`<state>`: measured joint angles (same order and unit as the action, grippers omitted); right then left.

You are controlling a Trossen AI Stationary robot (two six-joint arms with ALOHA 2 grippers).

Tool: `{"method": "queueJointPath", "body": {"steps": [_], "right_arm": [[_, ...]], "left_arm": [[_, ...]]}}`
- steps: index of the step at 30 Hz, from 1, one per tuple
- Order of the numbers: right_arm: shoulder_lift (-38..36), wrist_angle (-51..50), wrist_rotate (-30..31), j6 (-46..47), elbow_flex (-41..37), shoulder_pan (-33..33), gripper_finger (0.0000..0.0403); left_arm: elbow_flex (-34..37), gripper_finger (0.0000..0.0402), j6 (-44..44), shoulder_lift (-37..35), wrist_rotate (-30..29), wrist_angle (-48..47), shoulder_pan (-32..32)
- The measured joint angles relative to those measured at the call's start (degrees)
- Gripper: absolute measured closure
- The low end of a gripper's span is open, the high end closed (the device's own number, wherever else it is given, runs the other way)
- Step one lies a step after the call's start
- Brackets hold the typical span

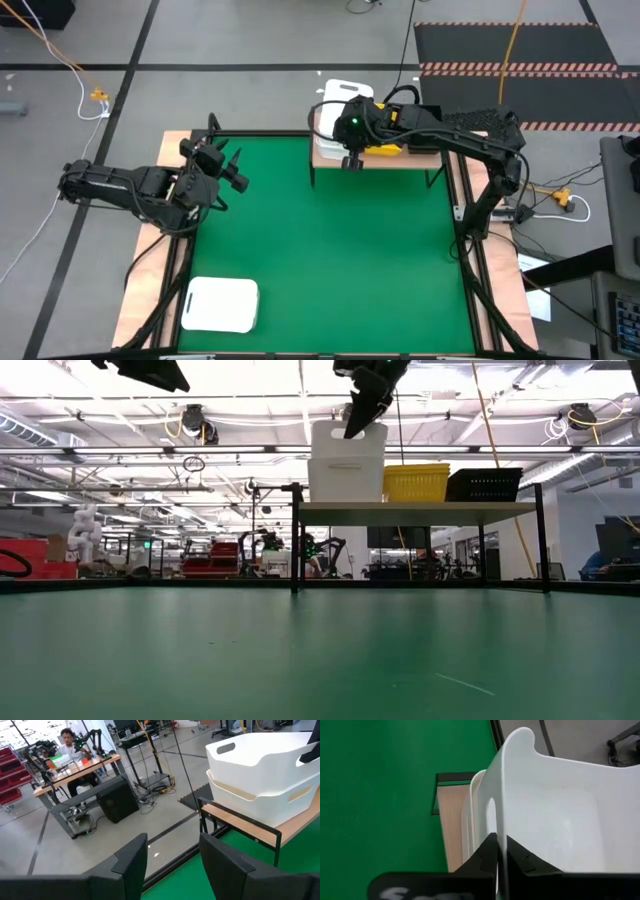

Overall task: Stack baskets on shelf by color
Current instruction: Stack the top white bin into the other white bin on the shelf, then stack the white bin into the stacked white bins on the shelf

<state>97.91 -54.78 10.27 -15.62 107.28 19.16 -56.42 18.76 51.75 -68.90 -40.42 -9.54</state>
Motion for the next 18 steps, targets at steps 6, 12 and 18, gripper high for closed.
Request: {"method": "queueJointPath", "body": {"steps": [6,12,18], "right_arm": [[0.0,0.06,0.02,1.08,0.0,0.02,0.0366],[-1.8,3.36,0.09,0.97,0.0,-0.01,0.0304],[-5.29,7.01,-4.24,3.09,-0.22,-1.71,0.0277]], "left_arm": [[0.0,0.022,0.73,0.0,0.0,-0.01,0.0],[0.01,0.022,0.64,0.0,0.0,-0.04,0.0],[0.02,0.022,1.12,0.0,0.03,-2.06,0.0]]}}
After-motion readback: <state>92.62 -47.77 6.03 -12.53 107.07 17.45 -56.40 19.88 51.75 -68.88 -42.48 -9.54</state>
